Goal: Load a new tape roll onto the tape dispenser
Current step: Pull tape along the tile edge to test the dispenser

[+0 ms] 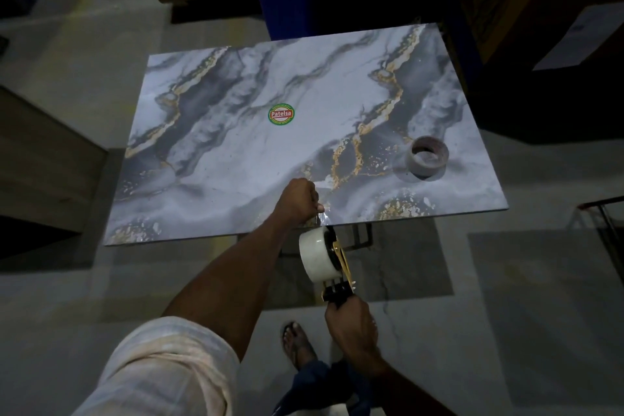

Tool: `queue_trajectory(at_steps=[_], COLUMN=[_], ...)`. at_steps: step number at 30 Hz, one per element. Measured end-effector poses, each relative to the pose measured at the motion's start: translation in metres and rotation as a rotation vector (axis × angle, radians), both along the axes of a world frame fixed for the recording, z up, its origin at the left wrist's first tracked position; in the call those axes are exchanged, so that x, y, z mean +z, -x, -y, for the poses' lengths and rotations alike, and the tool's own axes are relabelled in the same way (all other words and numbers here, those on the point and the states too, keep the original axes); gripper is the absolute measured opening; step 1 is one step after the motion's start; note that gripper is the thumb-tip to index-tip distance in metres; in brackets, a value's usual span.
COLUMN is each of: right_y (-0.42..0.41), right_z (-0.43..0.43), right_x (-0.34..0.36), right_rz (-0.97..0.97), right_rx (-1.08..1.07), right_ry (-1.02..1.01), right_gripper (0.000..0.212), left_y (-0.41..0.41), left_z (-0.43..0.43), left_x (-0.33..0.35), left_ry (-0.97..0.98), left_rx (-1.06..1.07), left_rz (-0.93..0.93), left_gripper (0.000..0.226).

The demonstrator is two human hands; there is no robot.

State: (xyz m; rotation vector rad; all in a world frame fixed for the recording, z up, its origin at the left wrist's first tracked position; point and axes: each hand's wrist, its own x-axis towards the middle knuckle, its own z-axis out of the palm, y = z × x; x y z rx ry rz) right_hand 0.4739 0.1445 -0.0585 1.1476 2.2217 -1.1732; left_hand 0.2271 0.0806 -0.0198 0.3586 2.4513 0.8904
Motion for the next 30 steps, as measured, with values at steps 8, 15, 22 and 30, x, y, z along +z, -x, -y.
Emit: queue_trajectory(at_steps=[8,15,22,30], right_y=[0.016,0.009,-0.017,0.014], right_z=[-0.017,-0.054,-0.106,-0.126], right_x=[-0.007,-0.016,-0.024,0.045], right_rz=[-0.02,0.048,0.198,-0.006], right_rx=[0.099,0.343,0.636,0.896], right_ry=[0.005,-0.085,-0.384,-0.592], right_gripper=[0.021,0.018,0.021,0.03], left_y=[0.001,-0.003,-0.006,-0.008], left_z=[-0.002,-0.006,-0.007,0.008], left_x=[0.004,0.015,0.02,0.043], left_ry=[-0.017,0.12,0.123,0.324], left_rx=[-0.026,-0.049,0.069,0.223], left_rz=[0.01,-0.027,-0.006,-0.054], left_gripper=[0.057,0.035,0.032,0.046])
